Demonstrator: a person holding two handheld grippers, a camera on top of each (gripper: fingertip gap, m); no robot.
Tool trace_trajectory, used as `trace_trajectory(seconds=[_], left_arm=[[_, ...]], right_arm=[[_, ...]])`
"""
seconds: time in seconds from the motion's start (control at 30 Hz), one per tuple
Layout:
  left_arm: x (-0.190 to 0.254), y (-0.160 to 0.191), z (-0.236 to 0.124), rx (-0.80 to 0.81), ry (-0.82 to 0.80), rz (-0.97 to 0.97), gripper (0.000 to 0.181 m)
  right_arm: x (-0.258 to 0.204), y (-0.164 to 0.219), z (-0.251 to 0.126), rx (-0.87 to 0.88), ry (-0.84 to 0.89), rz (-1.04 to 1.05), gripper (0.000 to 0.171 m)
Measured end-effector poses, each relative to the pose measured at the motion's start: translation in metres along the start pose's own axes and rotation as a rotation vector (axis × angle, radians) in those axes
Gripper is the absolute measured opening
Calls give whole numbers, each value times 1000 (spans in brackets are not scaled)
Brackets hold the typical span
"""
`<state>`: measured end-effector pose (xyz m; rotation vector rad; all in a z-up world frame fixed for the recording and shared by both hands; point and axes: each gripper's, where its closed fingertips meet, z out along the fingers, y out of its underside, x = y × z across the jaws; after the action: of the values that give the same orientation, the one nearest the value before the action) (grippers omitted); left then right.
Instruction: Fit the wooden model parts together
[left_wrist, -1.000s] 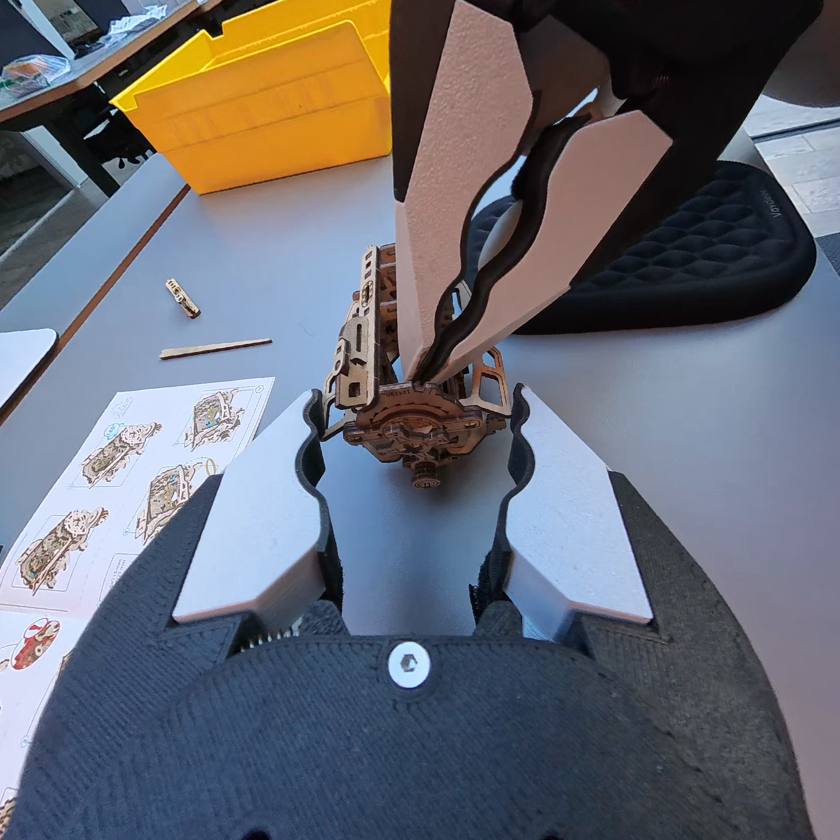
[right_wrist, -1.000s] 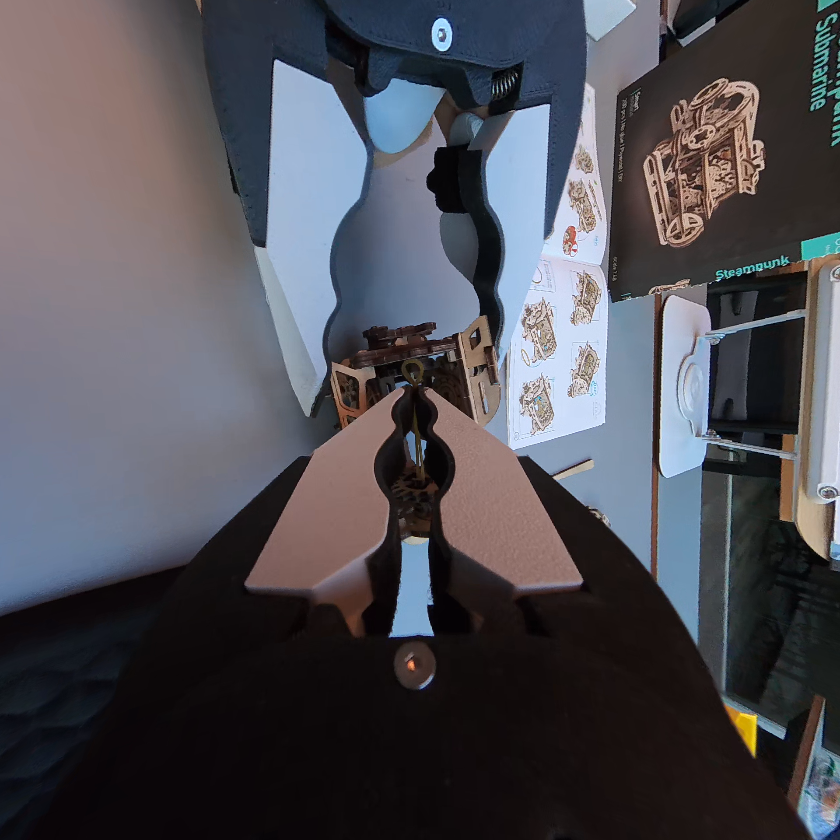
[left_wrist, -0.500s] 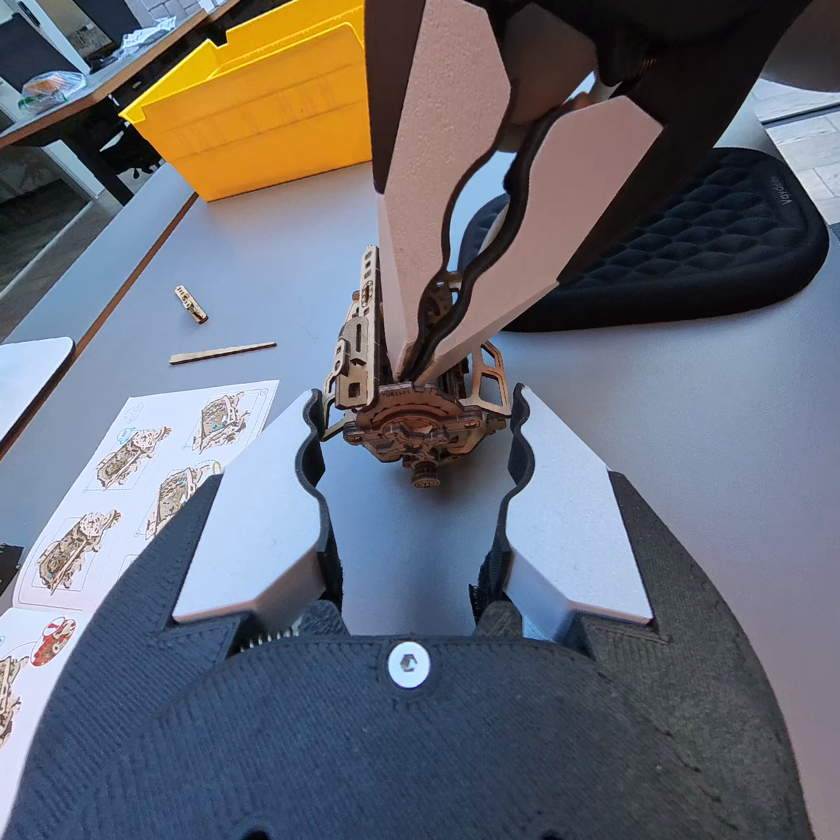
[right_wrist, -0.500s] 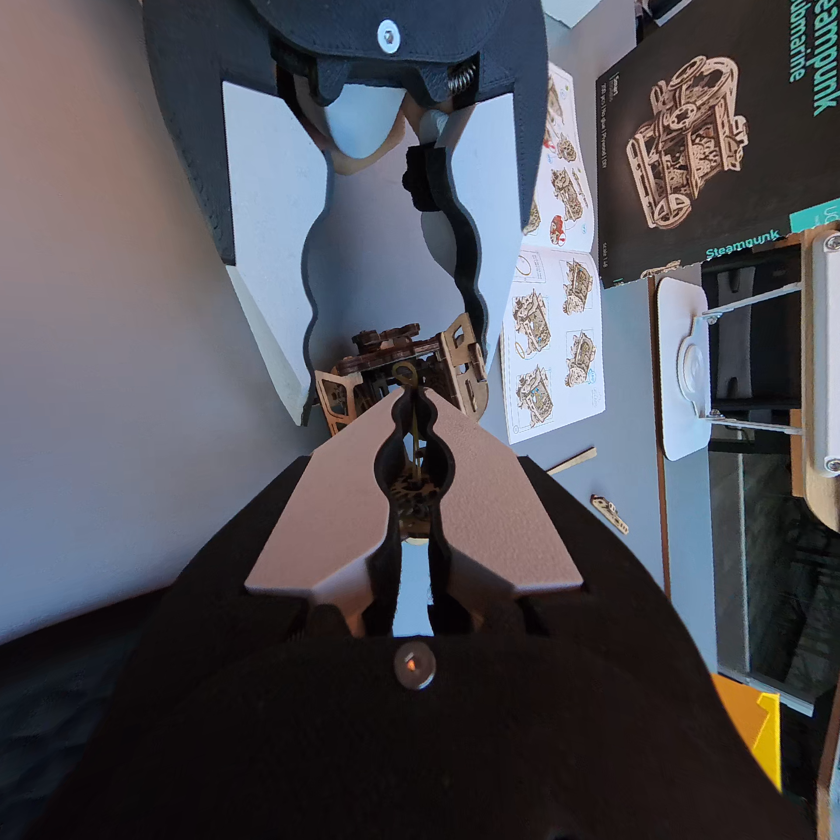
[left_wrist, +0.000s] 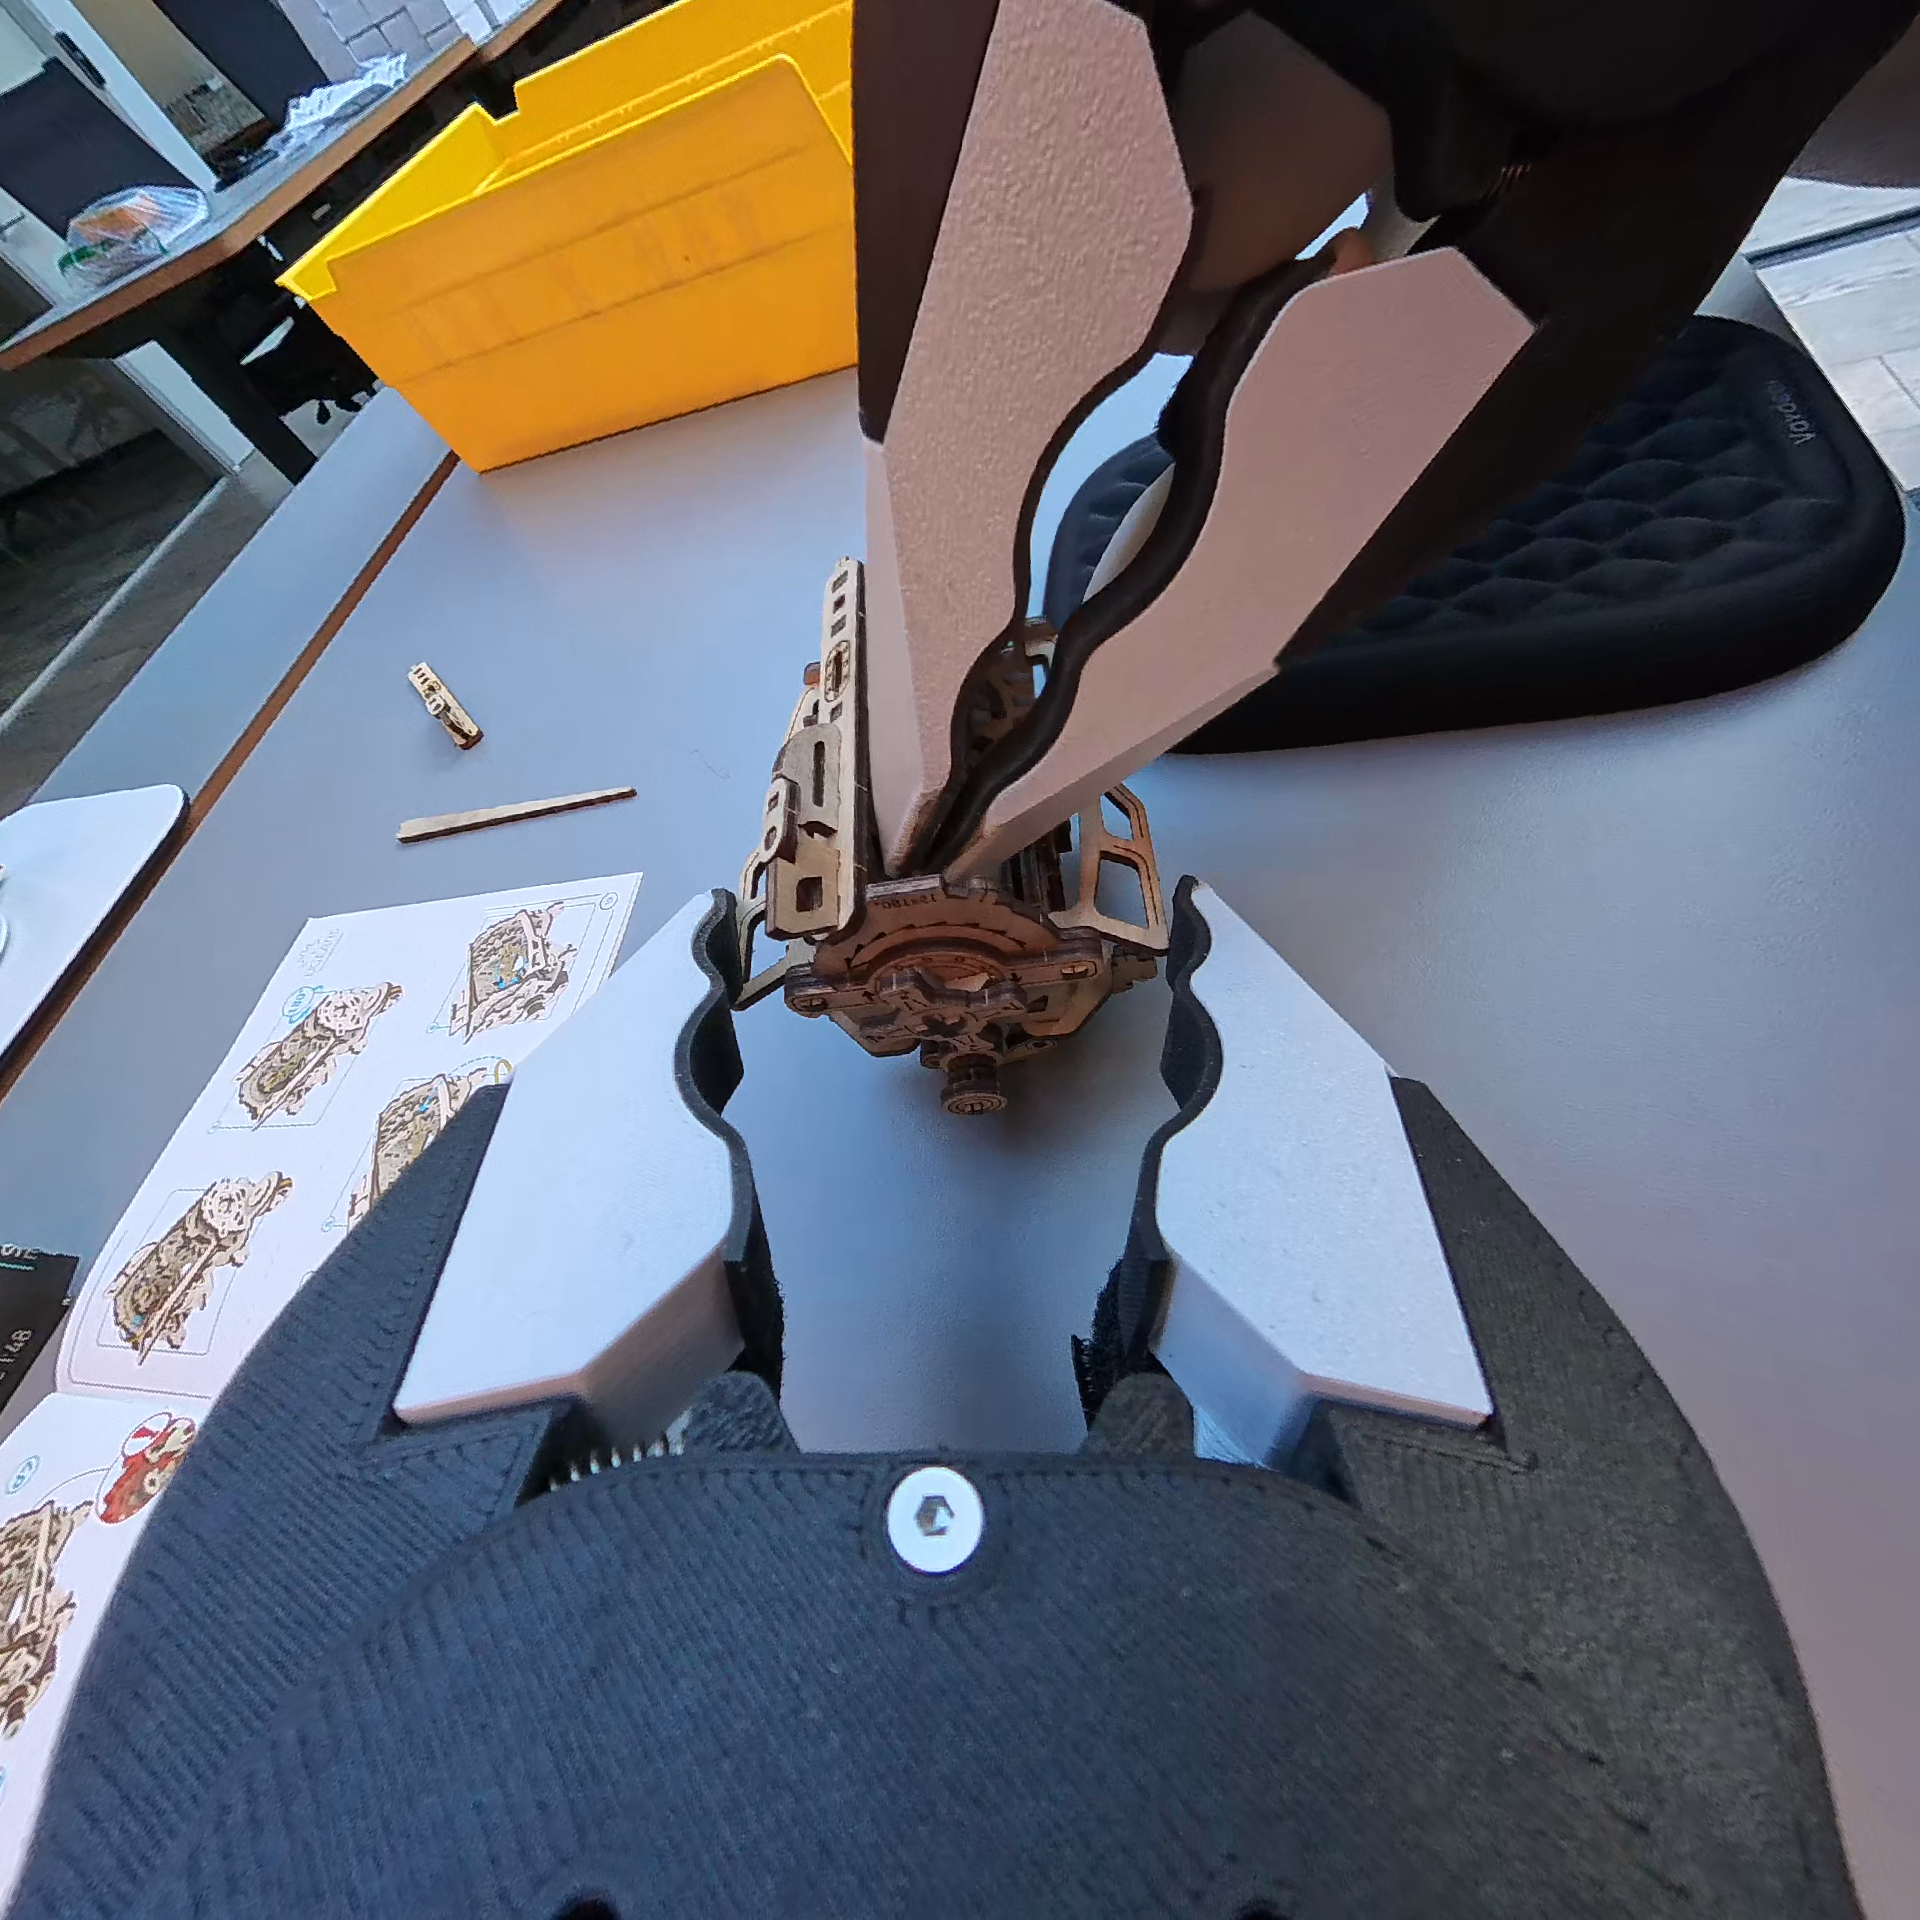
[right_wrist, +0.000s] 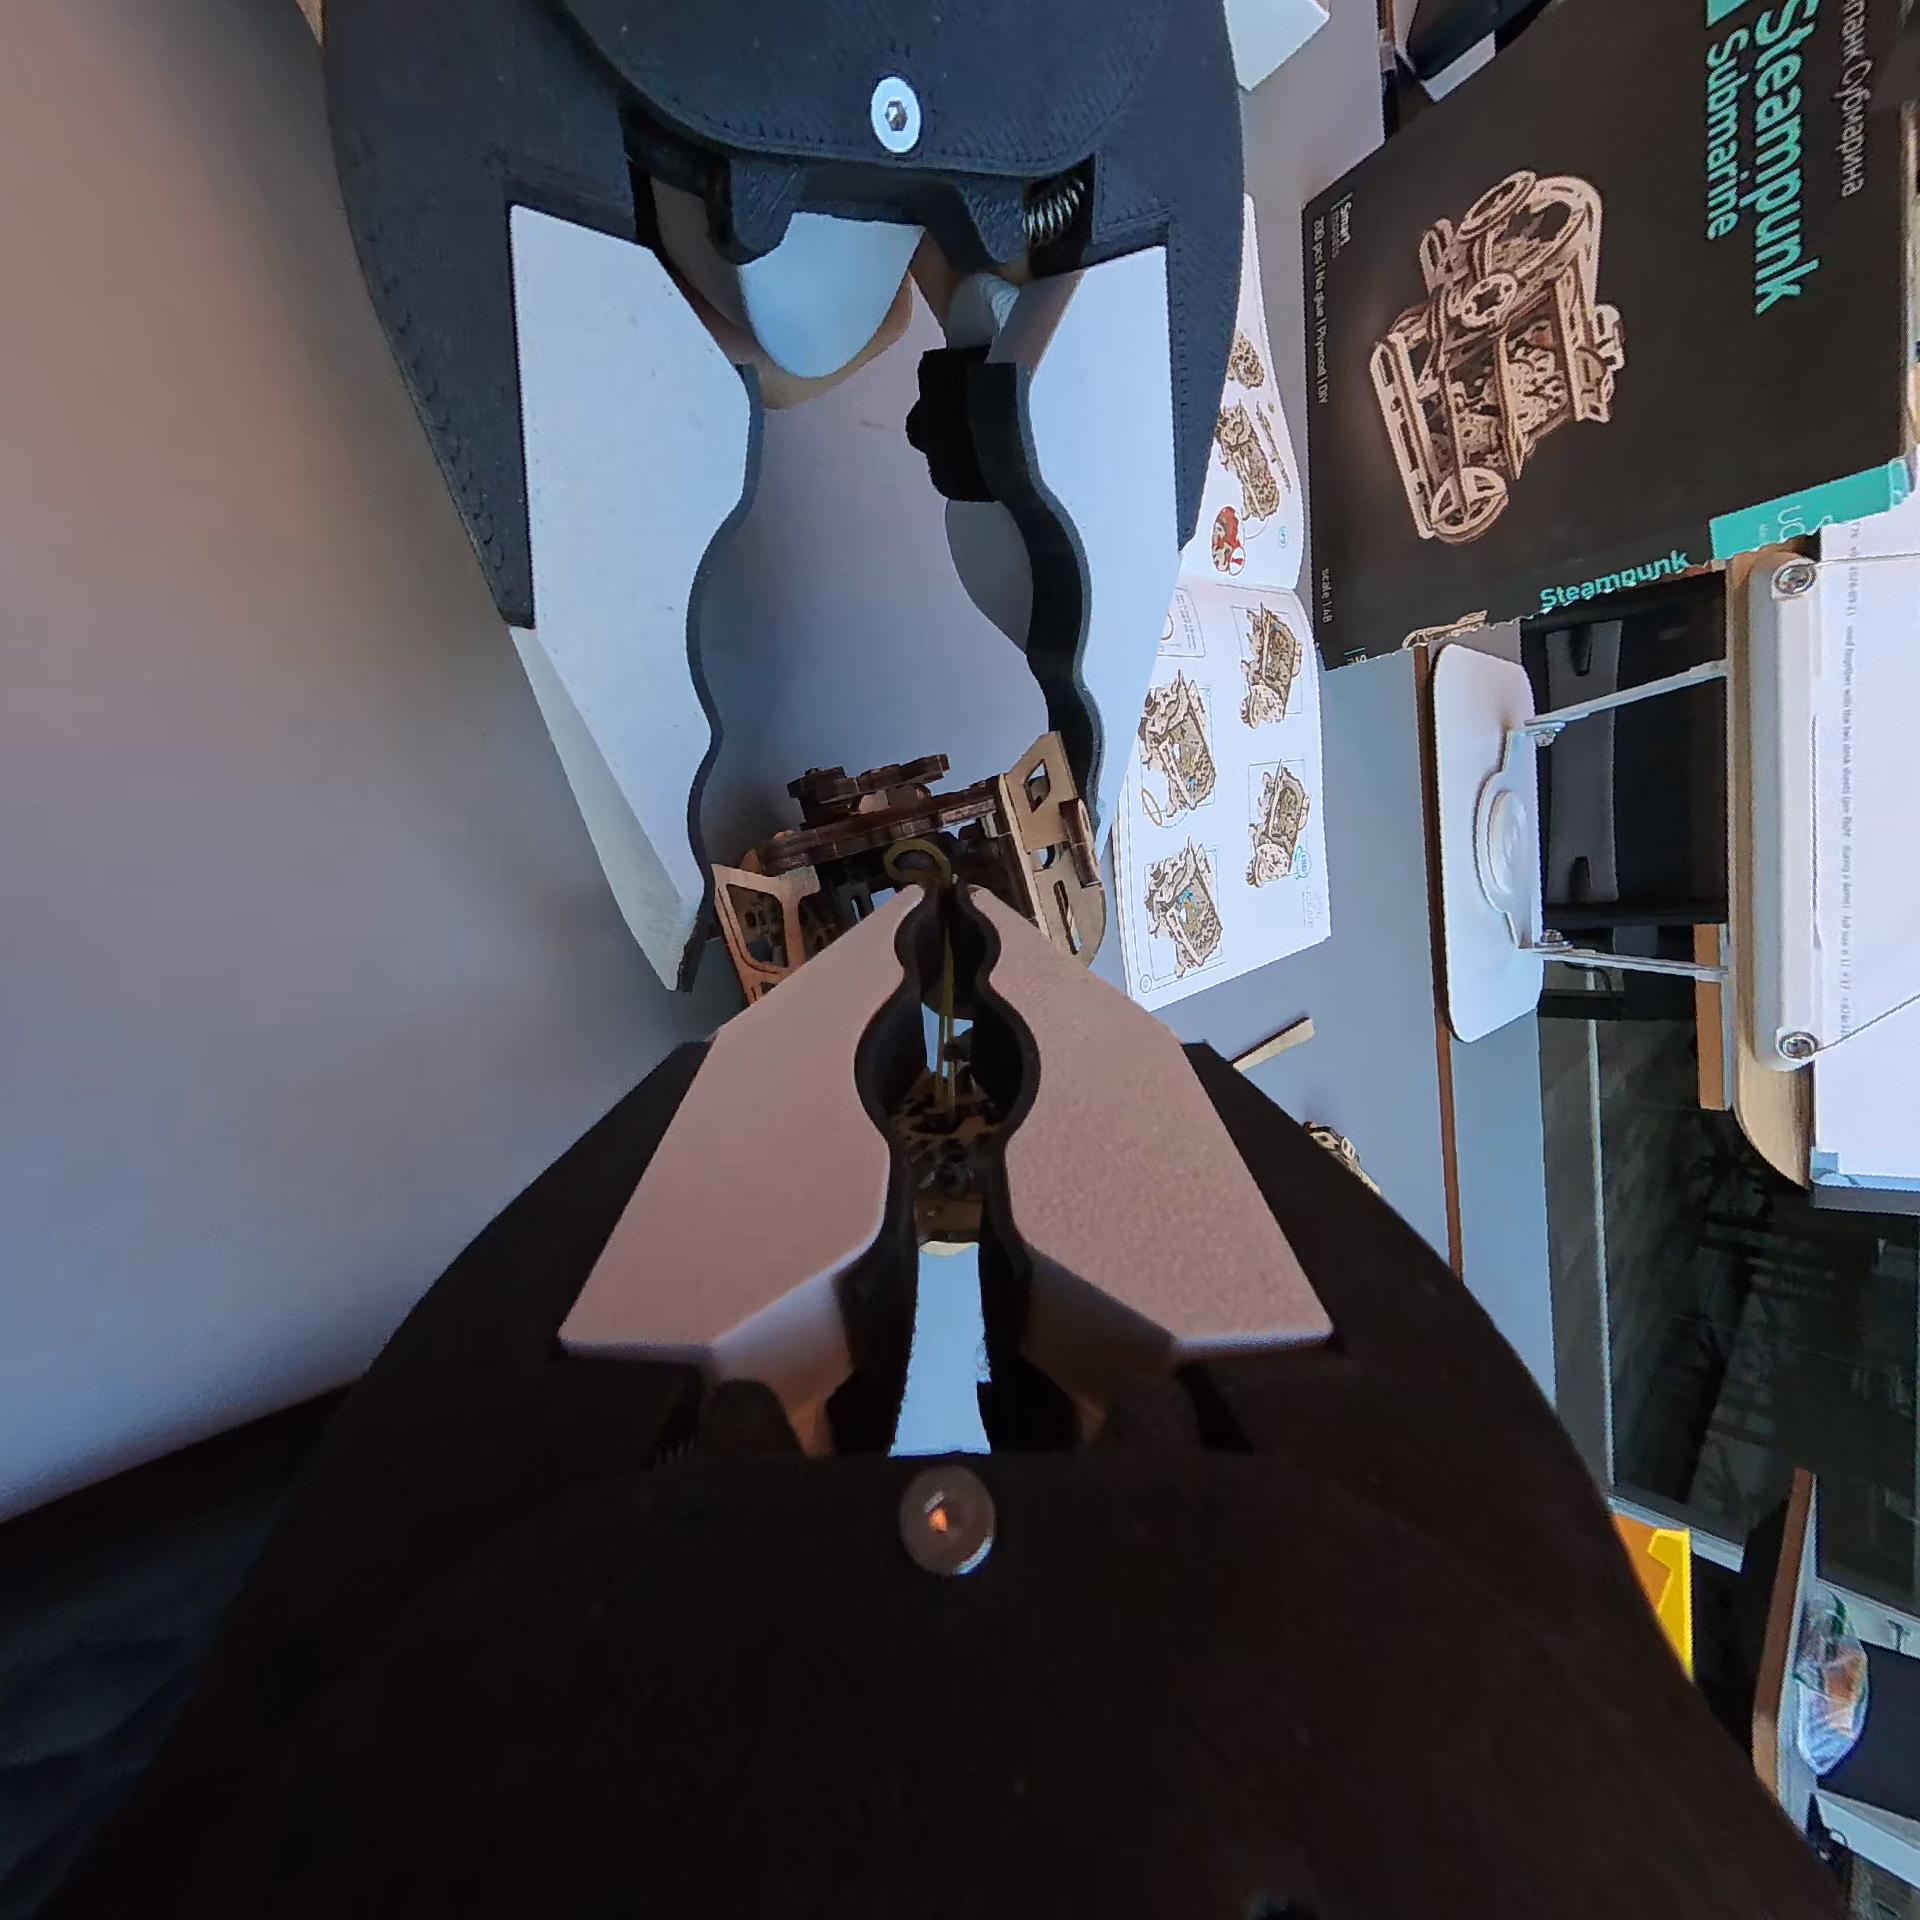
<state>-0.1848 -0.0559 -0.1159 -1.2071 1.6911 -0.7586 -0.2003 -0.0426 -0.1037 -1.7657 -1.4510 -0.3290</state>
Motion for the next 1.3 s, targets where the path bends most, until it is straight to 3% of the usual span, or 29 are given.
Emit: trace_trajectory(seconds=[0.67,1.3], left_arm=[[1,0,1,-2,-6,13,81],[-3,1,0,-1,-10,-57,81]], right_arm=[[-1,3,2,-112,81,-142,0],[4,0,-5,-108,120,-43,0]])
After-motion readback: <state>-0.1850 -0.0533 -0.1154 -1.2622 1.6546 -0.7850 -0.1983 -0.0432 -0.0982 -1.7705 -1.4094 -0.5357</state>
